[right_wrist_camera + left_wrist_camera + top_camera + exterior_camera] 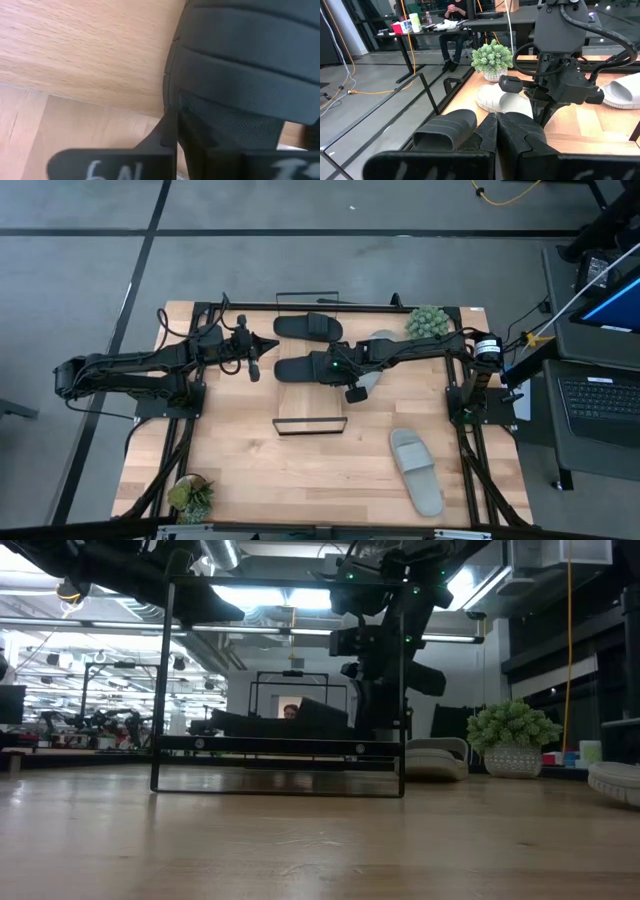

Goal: Pick and place slides into the shelf
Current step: Put the black slides on the shelf

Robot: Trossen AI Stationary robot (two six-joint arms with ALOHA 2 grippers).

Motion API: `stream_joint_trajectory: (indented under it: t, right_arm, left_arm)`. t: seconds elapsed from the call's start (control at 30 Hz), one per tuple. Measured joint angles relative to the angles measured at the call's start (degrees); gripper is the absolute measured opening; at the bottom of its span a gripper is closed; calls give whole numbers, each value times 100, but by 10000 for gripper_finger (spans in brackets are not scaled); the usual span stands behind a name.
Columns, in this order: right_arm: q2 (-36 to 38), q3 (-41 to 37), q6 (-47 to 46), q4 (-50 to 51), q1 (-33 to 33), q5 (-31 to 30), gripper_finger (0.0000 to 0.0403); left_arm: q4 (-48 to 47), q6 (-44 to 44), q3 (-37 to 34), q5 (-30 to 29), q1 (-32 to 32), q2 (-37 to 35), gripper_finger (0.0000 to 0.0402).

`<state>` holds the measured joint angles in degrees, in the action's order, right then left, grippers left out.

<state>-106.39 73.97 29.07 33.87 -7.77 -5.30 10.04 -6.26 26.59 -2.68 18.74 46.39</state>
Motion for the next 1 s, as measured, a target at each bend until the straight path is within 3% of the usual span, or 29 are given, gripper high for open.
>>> stream_joint_trajectory:
  t: [0.37,0.6,1.0]
  right_arm:
    - [0,105,-142,-229,-14,-48,4]
    - [0,294,-16,-226,-39,-416,2]
    - [0,302,233,-220,-407,-418,1]
  left_arm:
    - [0,0,0,0,-2,0,0]
    - [-2,-30,0,0,-2,0,0]
    - [-4,-41,0,0,-1,0,0]
